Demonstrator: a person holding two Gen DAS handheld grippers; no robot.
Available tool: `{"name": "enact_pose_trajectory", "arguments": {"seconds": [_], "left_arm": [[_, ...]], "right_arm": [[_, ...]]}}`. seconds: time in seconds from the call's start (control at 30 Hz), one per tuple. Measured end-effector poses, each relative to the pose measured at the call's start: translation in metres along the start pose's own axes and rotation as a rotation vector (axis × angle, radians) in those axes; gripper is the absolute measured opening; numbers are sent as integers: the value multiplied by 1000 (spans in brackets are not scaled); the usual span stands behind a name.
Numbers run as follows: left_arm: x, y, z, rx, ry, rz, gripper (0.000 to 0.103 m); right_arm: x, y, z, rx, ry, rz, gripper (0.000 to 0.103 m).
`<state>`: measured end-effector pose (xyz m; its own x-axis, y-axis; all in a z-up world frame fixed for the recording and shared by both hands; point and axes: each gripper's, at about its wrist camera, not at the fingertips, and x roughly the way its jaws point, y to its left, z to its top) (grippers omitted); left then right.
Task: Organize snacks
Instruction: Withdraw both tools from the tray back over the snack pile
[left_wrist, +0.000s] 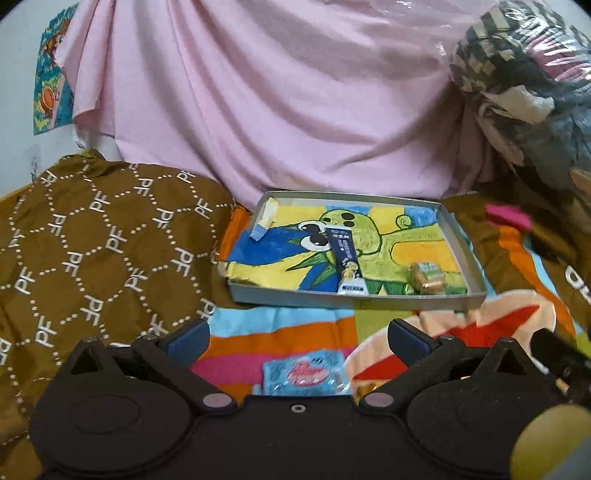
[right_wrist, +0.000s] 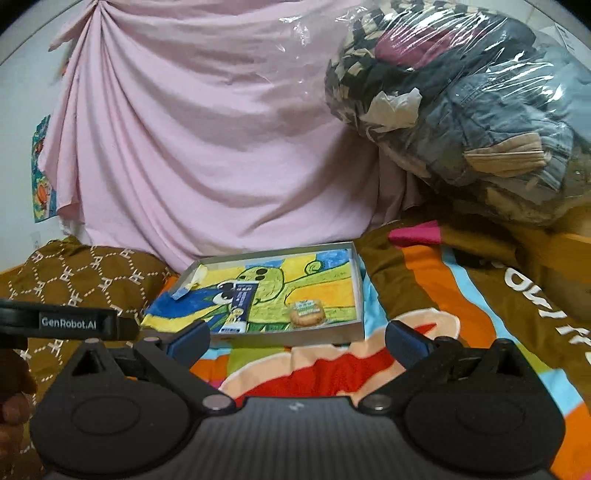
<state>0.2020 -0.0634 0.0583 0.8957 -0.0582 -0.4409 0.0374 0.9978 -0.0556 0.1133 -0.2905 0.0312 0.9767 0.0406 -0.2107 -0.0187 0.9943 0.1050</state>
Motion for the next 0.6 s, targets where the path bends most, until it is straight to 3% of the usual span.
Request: {"name": "enact_pose_trajectory", "arguments": {"seconds": [0.23, 0.6], "left_arm": [[-32, 19, -32, -18, 20, 7, 102], [-76, 40, -74, -9, 32, 18, 102]], "right_arm": [[-45, 10, -20, 18, 60, -6, 103], [-94, 46, -53, -70, 187, 28, 103]]}}
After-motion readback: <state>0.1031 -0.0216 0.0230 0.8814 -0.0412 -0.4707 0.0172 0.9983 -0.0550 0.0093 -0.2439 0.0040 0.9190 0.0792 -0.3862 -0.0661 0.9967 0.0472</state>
